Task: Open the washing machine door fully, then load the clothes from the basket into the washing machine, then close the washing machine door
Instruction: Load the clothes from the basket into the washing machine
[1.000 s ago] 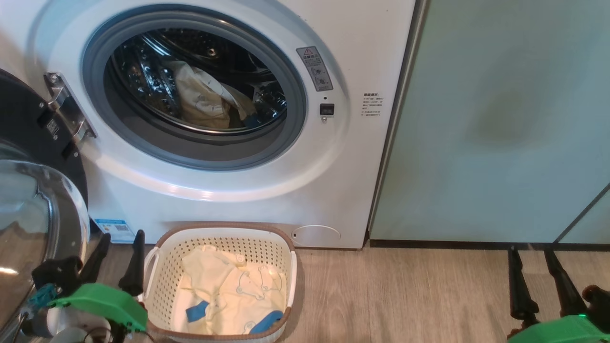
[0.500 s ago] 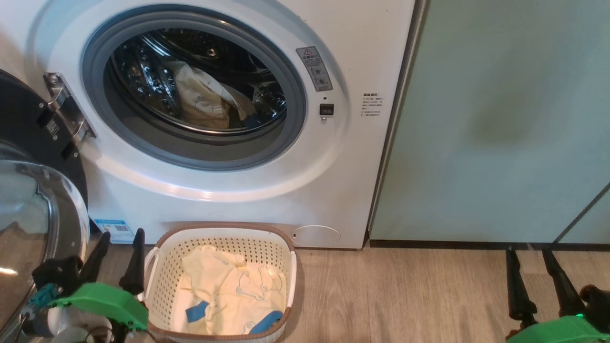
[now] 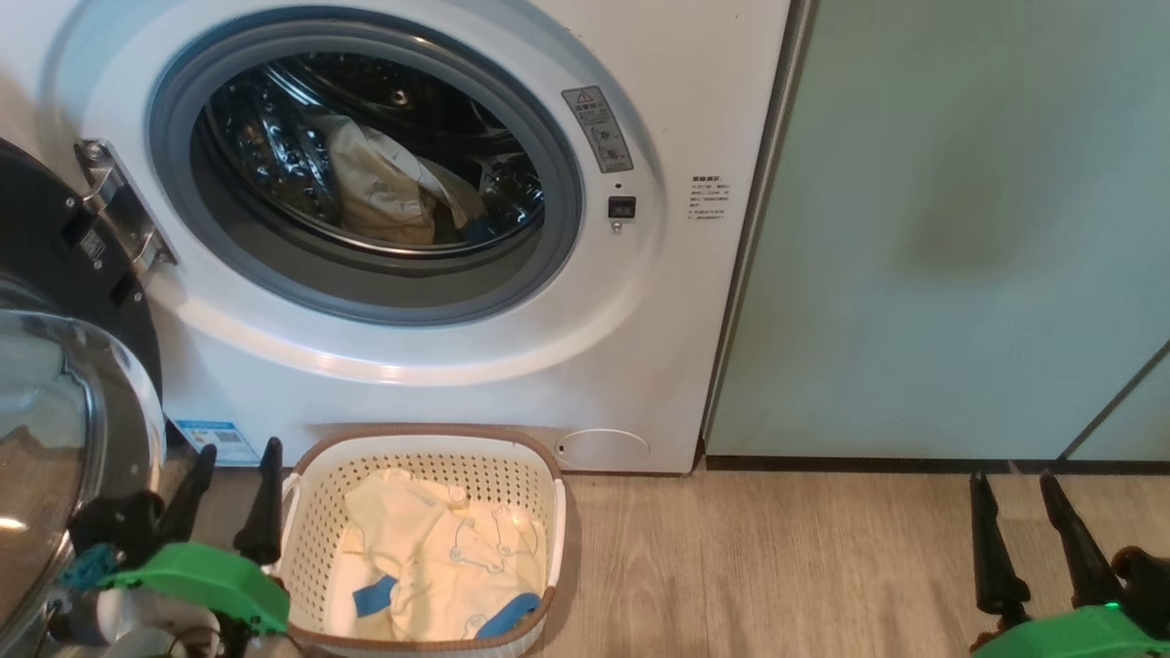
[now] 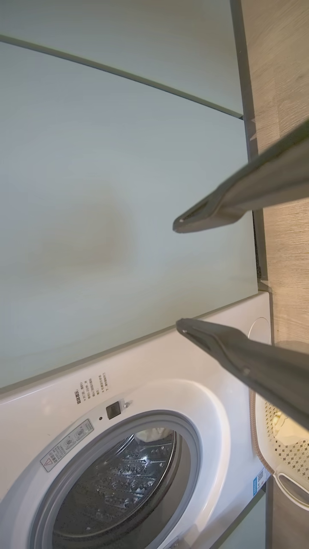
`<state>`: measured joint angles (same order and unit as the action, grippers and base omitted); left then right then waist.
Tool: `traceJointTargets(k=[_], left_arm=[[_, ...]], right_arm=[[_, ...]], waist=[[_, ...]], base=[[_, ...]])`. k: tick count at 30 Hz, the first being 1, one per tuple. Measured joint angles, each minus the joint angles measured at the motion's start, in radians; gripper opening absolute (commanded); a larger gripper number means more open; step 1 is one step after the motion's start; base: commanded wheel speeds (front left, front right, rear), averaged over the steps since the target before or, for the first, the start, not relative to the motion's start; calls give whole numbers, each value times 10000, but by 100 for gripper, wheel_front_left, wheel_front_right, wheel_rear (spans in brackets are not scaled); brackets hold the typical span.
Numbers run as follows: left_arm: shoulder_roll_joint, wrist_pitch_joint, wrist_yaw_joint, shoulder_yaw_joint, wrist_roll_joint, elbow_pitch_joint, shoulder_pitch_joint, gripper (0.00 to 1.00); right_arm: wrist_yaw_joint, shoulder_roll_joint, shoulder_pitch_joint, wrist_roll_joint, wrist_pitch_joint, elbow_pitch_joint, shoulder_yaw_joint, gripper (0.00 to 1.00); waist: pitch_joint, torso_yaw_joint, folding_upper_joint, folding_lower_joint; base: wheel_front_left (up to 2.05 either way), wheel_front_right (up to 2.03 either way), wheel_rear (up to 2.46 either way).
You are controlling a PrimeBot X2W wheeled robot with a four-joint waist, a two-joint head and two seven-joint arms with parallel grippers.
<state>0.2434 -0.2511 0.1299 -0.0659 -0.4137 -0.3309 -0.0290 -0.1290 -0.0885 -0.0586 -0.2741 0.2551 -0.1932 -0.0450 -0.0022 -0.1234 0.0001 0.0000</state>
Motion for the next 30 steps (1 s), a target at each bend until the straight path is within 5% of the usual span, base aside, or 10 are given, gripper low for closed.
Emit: traceJointTargets(k=[14, 30], left_arm=[[-393, 0, 0, 1011, -36, -1655, -788, 100], [-343, 1043, 0, 2370, -1557, -6387, -4383, 100]], right_arm=[[0, -33, 219, -73, 0, 138, -433, 100], [0, -35, 1871, -167, 0, 297, -617, 100]], waist=[[996, -448, 0, 1], [3585, -1290, -1, 2]], base=[[0, 0, 0], [0, 0, 0]])
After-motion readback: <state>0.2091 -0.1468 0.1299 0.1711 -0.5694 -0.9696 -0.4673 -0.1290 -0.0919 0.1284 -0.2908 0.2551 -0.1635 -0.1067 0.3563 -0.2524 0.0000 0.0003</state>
